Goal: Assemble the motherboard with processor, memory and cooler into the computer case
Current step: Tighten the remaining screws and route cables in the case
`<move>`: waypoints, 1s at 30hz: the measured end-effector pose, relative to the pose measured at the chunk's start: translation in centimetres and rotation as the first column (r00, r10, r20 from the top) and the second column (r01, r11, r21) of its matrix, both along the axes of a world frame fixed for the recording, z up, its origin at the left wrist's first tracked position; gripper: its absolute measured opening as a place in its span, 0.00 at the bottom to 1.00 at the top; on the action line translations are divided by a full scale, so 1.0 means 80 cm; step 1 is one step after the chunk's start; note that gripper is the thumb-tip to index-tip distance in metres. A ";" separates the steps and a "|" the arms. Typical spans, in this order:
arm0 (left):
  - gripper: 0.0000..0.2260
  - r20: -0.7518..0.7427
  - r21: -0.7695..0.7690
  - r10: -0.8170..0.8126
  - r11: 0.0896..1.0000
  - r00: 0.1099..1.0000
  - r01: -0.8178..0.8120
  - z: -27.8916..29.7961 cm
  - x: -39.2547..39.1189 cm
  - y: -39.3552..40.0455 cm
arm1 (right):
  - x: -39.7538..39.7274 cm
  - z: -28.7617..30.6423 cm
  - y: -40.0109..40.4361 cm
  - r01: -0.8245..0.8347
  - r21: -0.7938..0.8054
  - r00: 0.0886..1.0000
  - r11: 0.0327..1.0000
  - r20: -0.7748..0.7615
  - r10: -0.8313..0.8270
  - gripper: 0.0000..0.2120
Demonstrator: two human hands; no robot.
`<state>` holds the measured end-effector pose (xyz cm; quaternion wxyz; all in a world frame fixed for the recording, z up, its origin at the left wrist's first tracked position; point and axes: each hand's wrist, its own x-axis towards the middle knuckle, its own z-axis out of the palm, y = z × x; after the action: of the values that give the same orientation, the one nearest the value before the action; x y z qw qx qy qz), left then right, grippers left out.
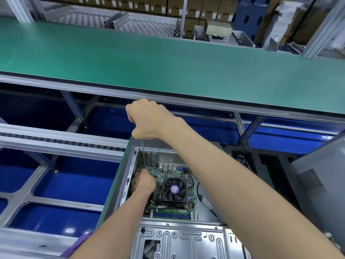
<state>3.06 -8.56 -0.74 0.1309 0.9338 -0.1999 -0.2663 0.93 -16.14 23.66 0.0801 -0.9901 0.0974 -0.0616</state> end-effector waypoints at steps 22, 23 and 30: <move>0.08 -0.017 -0.005 0.009 1.000 1.000 -0.009 0.007 -0.002 0.001 | 0.005 -0.010 0.002 0.123 -0.198 0.988 0.973 0.112 -0.102 0.10; 0.07 -0.016 -0.005 0.007 1.000 1.000 -0.007 0.007 -0.003 0.001 | 0.004 -0.006 0.001 0.073 -0.128 0.996 0.989 0.067 -0.065 0.10; 0.07 -0.009 -0.014 0.007 1.000 1.000 -0.007 0.008 -0.003 0.001 | 0.004 -0.017 0.007 0.165 -0.199 0.976 0.966 0.172 -0.131 0.07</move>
<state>2.78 -8.46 -0.12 0.1393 0.9323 -0.1981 -0.2685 1.27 -15.56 22.33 -0.0235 -0.9749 0.1574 -0.1554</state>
